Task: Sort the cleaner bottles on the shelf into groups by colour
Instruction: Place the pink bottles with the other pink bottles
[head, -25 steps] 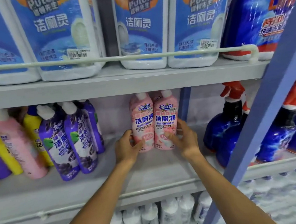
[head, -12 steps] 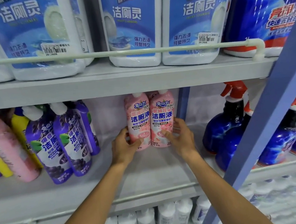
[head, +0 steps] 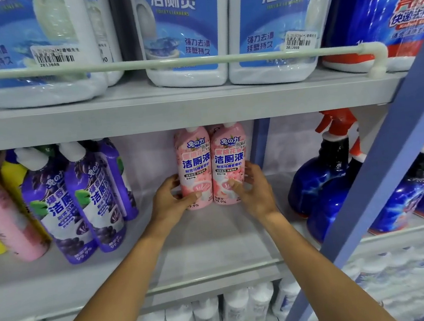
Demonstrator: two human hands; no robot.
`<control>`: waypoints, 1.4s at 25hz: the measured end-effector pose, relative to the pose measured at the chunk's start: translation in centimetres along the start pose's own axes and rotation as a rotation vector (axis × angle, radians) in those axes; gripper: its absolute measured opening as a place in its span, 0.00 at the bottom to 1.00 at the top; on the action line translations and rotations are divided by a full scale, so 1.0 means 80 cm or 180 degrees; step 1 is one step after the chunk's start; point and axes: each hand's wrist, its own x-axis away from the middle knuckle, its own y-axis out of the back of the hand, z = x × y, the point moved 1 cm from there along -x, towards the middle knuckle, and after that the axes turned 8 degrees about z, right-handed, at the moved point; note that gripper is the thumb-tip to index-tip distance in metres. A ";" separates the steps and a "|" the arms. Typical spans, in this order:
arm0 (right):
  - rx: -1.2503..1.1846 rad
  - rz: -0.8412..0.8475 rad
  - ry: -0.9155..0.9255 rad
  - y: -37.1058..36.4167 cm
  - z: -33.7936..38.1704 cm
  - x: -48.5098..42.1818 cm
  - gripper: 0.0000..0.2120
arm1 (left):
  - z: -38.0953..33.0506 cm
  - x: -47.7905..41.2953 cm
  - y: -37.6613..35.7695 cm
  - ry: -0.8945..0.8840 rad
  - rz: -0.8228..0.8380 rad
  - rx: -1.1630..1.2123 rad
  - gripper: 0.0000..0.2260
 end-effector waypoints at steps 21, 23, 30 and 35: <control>-0.0398 0.0556 0.0219 0.006 -0.005 -0.028 0.31 | 0.007 -0.035 0.000 0.0000 0.0371 0.0478 0.36; -0.0338 0.0481 0.0190 0.012 -0.012 -0.030 0.32 | 0.005 -0.035 -0.006 -0.0025 0.0409 0.0476 0.35; -0.0292 0.0176 0.0233 0.014 -0.022 -0.023 0.31 | 0.002 -0.034 -0.017 -0.0087 0.0317 0.0468 0.26; -0.0333 0.0212 0.0183 0.013 -0.024 -0.025 0.31 | 0.000 -0.026 -0.019 -0.0112 0.0365 0.0675 0.20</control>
